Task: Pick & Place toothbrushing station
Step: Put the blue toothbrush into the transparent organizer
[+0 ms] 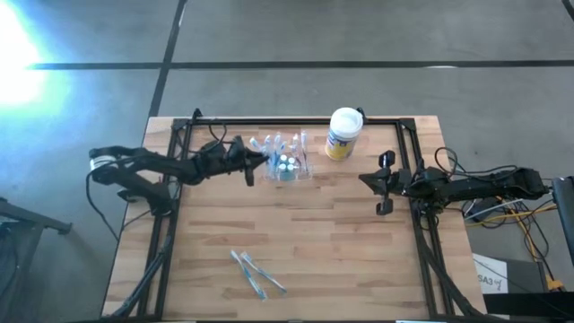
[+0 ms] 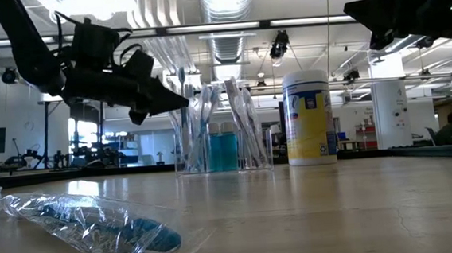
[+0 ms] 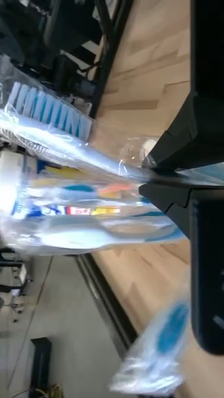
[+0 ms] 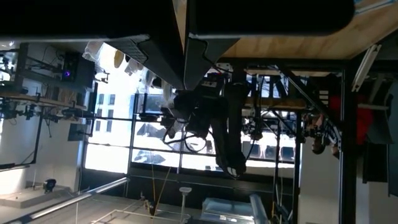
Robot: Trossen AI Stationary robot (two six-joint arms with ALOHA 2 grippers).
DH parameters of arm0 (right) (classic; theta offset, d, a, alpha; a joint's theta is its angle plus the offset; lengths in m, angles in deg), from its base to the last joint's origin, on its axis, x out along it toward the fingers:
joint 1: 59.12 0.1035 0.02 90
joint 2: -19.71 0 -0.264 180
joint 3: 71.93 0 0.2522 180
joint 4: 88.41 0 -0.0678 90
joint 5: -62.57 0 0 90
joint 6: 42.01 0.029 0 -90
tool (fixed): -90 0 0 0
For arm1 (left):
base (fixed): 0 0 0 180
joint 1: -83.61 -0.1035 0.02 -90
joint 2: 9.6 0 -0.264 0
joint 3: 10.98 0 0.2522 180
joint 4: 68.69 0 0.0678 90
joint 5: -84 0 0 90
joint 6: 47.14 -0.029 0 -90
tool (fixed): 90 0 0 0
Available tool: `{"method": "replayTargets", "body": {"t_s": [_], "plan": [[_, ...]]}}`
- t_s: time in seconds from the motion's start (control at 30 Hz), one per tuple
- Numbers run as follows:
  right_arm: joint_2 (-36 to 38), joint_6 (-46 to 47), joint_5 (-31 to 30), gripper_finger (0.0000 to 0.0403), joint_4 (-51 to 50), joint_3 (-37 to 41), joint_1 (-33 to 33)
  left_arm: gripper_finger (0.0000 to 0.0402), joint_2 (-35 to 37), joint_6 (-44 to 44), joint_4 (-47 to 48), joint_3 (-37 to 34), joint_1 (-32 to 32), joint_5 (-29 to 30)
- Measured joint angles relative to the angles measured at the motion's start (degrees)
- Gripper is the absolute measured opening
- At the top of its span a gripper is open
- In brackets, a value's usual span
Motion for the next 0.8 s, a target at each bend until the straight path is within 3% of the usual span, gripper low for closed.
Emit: {"method": "replayTargets", "body": {"t_s": [0.8], "plan": [[0.0,0.1,0.0,0.0008,0.1,0.0,0.0,0.004,-9.5,2.1,-6.2,0.2,-0.1,0.8]]}}
